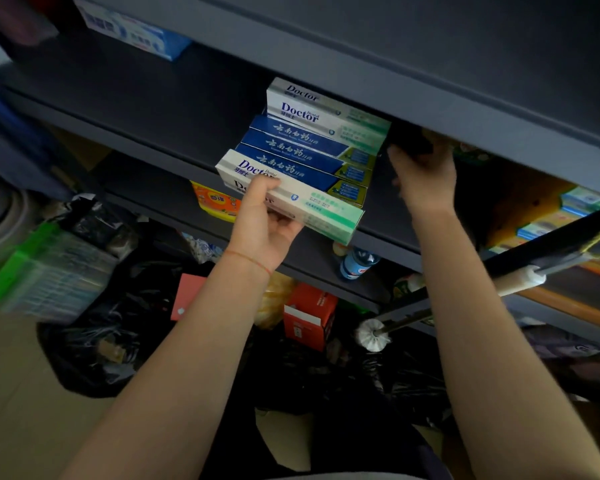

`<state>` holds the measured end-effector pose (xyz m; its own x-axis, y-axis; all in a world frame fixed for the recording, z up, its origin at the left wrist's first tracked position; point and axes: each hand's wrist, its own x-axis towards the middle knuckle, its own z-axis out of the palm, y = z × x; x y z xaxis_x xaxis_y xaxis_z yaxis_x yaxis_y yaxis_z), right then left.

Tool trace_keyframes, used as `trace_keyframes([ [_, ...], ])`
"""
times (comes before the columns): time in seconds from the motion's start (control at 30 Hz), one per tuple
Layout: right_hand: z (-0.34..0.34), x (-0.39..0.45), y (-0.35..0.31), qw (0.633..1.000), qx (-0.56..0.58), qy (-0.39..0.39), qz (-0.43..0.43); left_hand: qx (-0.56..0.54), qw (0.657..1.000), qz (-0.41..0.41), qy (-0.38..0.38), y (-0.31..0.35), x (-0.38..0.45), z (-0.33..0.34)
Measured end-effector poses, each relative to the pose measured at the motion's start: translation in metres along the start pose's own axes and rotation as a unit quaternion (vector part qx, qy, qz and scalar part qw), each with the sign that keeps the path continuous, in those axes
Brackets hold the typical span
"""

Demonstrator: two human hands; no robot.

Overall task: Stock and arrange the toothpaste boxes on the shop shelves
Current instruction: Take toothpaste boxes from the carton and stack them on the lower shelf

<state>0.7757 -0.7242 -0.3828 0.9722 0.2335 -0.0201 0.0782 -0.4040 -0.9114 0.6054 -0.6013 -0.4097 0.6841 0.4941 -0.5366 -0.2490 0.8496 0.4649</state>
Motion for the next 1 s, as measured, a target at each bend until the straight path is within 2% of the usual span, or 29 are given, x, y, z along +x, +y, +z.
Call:
trace_keyframes([
  [0.07,-0.012,-0.033,-0.002,0.989,0.072,-0.097,0.091,-0.006,1.000,0.017,0.005,0.002,-0.002,0.009],
  [0.13,-0.014,-0.063,-0.003,0.947,0.142,-0.224,0.182,0.010,0.999,0.030,0.018,0.004,-0.002,0.020],
  [0.17,-0.013,-0.073,-0.004,0.930,0.182,-0.243,0.206,0.032,0.999,0.033,0.024,0.004,-0.001,0.024],
  [0.2,-0.009,-0.078,-0.005,0.920,0.224,-0.235,0.220,0.064,0.997,0.033,0.027,0.004,0.001,0.027],
  [0.27,-0.004,-0.080,-0.008,0.912,0.287,-0.172,0.237,0.131,0.991,0.029,0.028,0.006,0.003,0.028],
  [0.37,0.001,-0.068,-0.009,0.898,0.339,-0.106,0.260,0.232,0.973,0.005,0.012,0.012,0.005,0.026],
  [0.47,0.006,-0.054,-0.008,0.886,0.360,-0.083,0.282,0.329,0.942,0.031,0.060,0.018,0.007,0.022],
  [0.5,0.008,-0.049,-0.006,0.884,0.360,-0.080,0.287,0.369,0.922,0.081,0.089,0.018,0.009,0.017],
  [0.53,0.009,-0.044,-0.006,0.885,0.358,-0.078,0.289,0.441,0.878,0.151,0.107,0.018,0.012,0.010],
  [0.57,0.011,-0.039,-0.006,0.885,0.356,-0.076,0.290,0.538,0.807,0.217,0.106,0.018,0.013,0.002],
  [0.63,0.014,-0.028,-0.007,0.886,0.354,-0.068,0.291,0.697,0.657,0.280,0.058,0.015,0.014,-0.009],
  [0.67,0.015,-0.023,-0.009,0.888,0.353,-0.063,0.289,0.740,0.612,0.279,0.034,0.013,0.016,-0.011],
  [0.7,0.017,-0.019,-0.009,0.893,0.346,-0.056,0.283,0.763,0.588,0.269,0.018,0.011,0.017,-0.011],
  [0.77,0.020,-0.013,-0.011,0.906,0.315,-0.036,0.280,0.787,0.561,0.255,0.006,0.007,0.020,-0.012],
  [0.87,0.024,-0.009,-0.013,0.928,0.254,-0.019,0.273,0.799,0.545,0.255,0.008,0.007,0.022,-0.011],
  [1.0,0.027,-0.011,-0.017,0.930,0.240,-0.015,0.277,0.816,0.528,0.234,0.010,0.013,0.021,-0.005],
])
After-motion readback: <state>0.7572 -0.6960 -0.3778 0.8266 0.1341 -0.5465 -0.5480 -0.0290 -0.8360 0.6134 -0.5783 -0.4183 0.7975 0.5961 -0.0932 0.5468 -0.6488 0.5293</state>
